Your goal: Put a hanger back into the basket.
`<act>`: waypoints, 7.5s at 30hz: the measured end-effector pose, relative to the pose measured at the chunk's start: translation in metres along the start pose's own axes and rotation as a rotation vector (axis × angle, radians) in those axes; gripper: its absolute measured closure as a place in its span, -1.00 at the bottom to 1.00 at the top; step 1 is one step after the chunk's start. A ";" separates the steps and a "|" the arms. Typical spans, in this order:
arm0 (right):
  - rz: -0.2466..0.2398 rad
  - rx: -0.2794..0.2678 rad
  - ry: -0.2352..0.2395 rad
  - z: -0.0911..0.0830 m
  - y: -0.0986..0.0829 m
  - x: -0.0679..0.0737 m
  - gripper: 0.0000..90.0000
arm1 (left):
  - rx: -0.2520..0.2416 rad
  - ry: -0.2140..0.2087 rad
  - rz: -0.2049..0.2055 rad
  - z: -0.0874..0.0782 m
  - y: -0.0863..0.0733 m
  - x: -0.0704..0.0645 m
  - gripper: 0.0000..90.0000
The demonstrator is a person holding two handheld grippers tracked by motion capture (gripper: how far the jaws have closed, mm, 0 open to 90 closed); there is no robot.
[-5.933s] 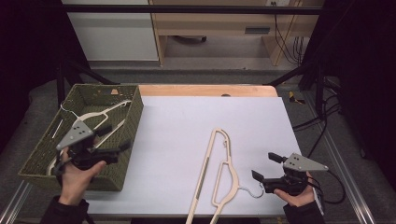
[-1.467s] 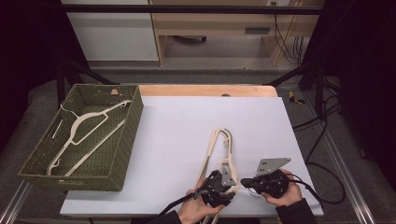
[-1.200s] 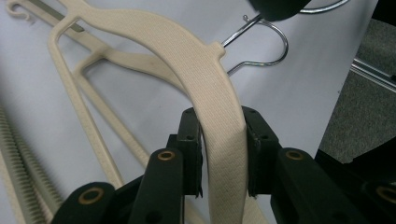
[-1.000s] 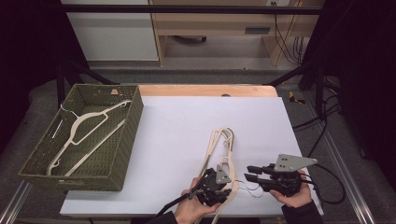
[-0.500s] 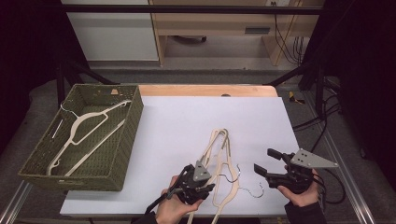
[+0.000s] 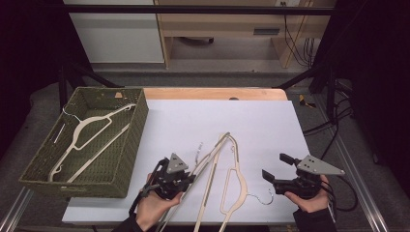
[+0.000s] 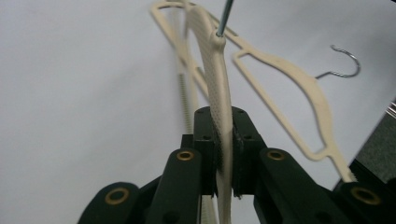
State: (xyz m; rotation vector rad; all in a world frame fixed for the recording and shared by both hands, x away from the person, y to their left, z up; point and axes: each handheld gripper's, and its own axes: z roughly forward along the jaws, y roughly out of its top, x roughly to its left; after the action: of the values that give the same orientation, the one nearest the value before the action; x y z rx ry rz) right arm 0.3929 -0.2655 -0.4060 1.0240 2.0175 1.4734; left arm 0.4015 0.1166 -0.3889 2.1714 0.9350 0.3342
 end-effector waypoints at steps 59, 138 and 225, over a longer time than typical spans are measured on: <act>0.027 0.020 -0.043 0.007 -0.008 -0.004 -0.86 | -0.248 0.083 0.047 -0.181 0.035 0.195 0.91; 0.027 0.027 -0.030 0.010 -0.014 -0.007 -0.83 | -0.076 0.199 -0.135 -0.144 -0.013 0.300 0.88; -0.061 0.109 0.068 0.013 -0.022 0.005 -0.68 | -0.456 0.113 -0.052 -0.118 -0.040 0.124 -0.83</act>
State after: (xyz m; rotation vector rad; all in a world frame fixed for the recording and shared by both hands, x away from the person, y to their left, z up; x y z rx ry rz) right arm 0.3927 -0.2570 -0.4303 0.9582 2.1776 1.3982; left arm 0.4102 0.2859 -0.3419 1.7234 0.8753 0.5884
